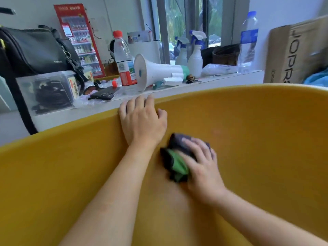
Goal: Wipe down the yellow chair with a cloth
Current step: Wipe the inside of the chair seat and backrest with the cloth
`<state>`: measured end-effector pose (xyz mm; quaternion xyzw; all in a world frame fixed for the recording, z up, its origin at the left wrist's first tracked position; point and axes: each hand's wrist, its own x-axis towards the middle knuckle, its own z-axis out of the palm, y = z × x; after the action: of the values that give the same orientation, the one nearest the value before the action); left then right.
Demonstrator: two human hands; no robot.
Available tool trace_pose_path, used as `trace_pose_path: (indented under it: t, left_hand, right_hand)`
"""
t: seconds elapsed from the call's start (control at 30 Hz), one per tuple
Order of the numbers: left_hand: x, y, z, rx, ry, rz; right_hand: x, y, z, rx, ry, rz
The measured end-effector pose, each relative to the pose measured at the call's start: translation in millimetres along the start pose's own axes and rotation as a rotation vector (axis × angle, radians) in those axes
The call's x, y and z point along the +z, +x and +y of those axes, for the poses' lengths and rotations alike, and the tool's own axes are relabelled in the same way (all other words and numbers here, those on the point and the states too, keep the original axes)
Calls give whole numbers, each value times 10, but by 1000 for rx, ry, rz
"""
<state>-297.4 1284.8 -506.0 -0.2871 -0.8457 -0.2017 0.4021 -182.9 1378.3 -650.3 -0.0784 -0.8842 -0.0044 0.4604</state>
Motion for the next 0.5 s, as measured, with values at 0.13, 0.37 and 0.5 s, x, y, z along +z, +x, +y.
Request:
trace_pose_path:
  t: [0.13, 0.37, 0.5]
  left_hand:
    - [18, -8, 42, -8, 11, 19]
    - [41, -2, 16, -13, 10, 30]
    - [-9, -5, 51, -28, 14, 6]
  right_hand:
    - [-318, -78, 441, -637, -151, -294]
    - [-228, 445, 539, 154, -58, 148]
    - [-261, -442, 245, -417, -51, -305]
